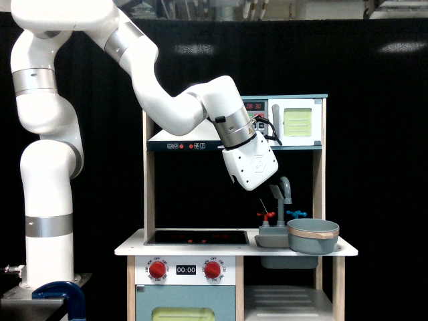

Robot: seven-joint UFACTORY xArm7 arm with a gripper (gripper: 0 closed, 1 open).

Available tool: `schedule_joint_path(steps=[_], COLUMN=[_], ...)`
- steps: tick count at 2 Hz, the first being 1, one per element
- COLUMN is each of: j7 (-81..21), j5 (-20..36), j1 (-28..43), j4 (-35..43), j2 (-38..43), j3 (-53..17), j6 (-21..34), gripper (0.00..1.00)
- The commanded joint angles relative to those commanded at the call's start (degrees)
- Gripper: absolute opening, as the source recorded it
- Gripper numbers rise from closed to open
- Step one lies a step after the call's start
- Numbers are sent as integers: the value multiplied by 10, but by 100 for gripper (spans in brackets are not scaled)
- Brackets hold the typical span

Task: Put the bowl inside the kitchen cabinet

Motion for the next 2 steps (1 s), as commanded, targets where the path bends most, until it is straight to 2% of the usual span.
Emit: schedule_joint_path(steps=[1, 2], j7=[19, 190], j5=[-35, -260], j1=[-8, -58], j4=[4, -12], j2=[5, -17], j3=[5, 71], j6=[-10, -39], gripper=[100, 100])
